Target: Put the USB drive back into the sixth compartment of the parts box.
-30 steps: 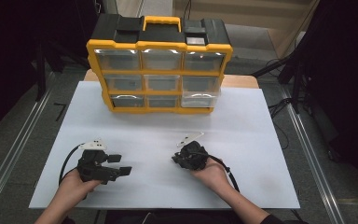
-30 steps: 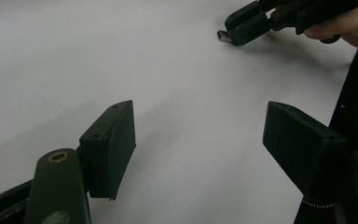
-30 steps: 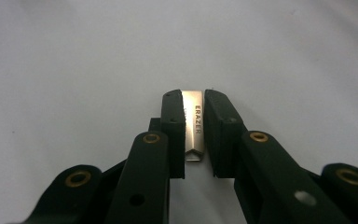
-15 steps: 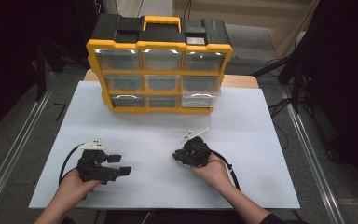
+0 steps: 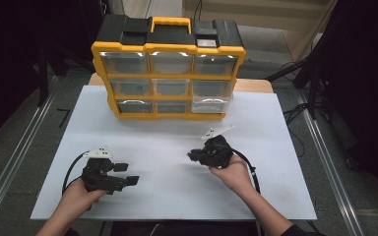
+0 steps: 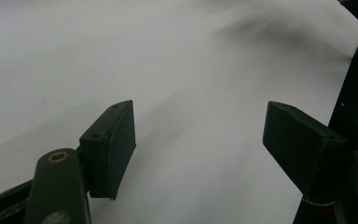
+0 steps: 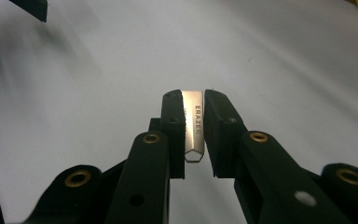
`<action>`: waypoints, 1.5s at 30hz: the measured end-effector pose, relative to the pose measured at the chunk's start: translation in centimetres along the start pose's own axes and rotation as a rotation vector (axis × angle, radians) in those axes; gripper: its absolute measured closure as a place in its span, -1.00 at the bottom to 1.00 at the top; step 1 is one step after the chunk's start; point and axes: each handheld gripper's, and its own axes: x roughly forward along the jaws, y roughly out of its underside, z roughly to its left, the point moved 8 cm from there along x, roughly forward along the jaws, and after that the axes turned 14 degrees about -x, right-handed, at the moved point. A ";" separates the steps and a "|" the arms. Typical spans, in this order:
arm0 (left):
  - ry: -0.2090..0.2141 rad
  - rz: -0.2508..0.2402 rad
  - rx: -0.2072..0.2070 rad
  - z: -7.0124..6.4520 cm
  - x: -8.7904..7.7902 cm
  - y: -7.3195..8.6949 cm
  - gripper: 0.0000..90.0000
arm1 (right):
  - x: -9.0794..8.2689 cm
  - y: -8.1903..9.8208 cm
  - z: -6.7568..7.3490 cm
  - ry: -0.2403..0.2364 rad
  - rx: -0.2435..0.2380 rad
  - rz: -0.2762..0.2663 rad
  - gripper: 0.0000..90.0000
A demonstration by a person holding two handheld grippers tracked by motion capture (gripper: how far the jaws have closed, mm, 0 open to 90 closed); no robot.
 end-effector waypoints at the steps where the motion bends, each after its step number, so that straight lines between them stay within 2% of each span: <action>1: 0.001 0.000 0.001 0.0 0.0 0.0 -0.41 | -0.1 0.0 -0.1 -0.002 0.002 0.001 0.70; 18: 0.000 0.000 0.000 0.0 0.0 0.0 -0.41 | -1.7 0.1 -1.7 -0.001 0.032 -0.006 0.70; 33: 0.001 0.001 0.000 0.0 0.0 0.0 -0.41 | -3.5 0.4 -3.4 0.023 0.069 -0.021 0.70; 36: -0.003 0.003 0.002 0.0 0.0 0.0 -0.41 | -3.7 0.6 -3.9 0.022 0.083 -0.005 0.70; 45: -0.004 0.002 0.000 0.0 0.0 0.0 -0.41 | -4.8 -0.2 -4.4 0.006 0.074 -0.026 0.70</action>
